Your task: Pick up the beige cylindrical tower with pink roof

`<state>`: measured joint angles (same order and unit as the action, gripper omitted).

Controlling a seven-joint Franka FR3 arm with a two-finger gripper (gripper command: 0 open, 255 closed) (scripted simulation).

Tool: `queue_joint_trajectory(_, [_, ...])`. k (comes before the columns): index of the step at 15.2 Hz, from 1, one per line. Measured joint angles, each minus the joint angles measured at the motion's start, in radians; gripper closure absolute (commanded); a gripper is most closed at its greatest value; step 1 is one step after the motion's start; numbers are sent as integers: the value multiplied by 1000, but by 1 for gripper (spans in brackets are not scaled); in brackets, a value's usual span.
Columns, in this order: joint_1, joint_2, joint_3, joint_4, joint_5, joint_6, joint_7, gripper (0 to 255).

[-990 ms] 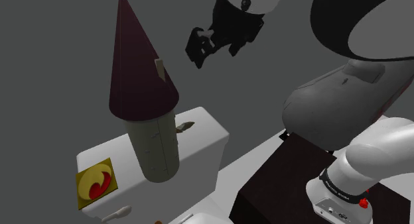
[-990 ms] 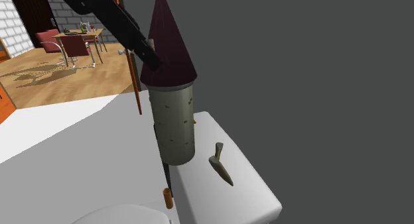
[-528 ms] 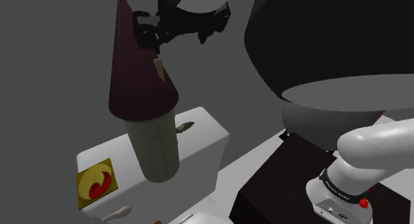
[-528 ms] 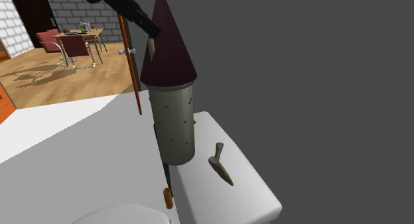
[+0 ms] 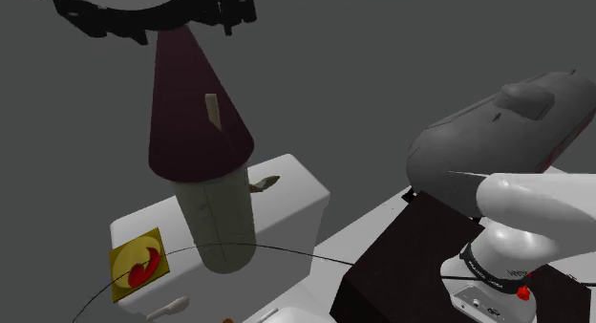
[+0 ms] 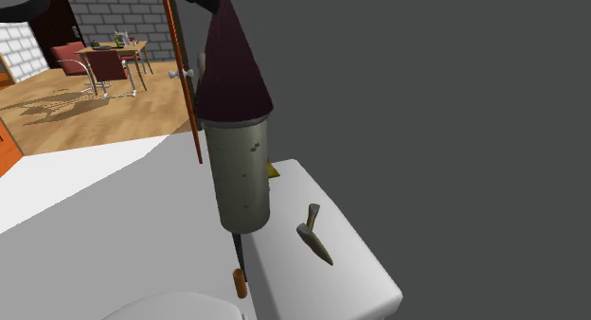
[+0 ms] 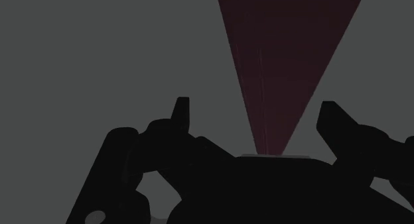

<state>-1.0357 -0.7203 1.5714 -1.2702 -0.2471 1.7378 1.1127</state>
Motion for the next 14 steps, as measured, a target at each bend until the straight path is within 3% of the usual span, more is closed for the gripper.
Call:
queue_joint_trajectory(7, [42,-22,-5,-94,-6,57,54,0])
queue_joint_trajectory(8, [45,-23,-5,-102,-6,62,58,255])
queue_joint_trajectory(14, [47,-23,-8,-109,-8,68,61,255])
